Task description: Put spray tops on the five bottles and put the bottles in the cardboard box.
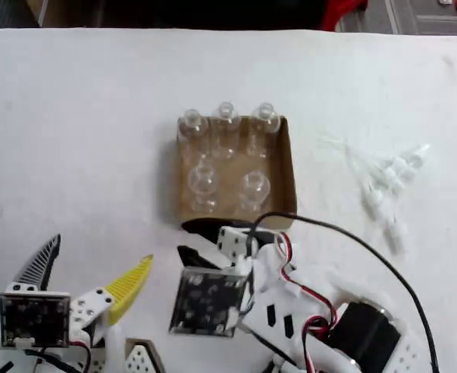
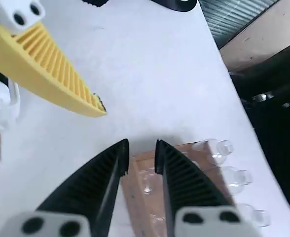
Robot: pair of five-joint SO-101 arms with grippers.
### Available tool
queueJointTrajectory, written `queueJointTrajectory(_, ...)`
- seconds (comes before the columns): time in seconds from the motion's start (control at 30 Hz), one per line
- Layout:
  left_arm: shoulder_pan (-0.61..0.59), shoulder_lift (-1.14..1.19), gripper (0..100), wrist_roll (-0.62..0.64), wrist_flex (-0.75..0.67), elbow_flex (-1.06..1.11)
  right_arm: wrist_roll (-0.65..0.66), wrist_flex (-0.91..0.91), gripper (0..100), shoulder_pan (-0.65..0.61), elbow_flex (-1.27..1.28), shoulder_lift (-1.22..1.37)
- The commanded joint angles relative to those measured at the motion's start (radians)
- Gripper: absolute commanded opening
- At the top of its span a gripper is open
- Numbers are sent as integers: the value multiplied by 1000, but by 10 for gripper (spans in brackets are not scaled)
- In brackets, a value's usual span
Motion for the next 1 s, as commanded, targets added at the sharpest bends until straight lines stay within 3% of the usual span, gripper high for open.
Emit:
queueJointTrajectory(0.0, 38, 12, 434, 61, -5, -28, -181, -116, 79, 50, 203, -154)
queueJointTrajectory(0.1, 113, 12, 434, 61, 2, -6, -249, -199, 80, 73, 368, -326)
queueJointTrajectory(0.27, 223, 12, 434, 66, -29, 74, -247, -266, 81, 74, 508, -567)
queueJointTrajectory(0.63, 234, 15, 434, 68, -206, 227, -247, -240, 98, -19, 534, -460)
queueJointTrajectory(0.77, 232, 13, 434, 68, -212, 227, -255, -240, 192, -28, 531, -410)
queueJointTrajectory(0.97, 236, 13, 434, 61, -212, 235, -255, -194, 197, -42, 456, -394)
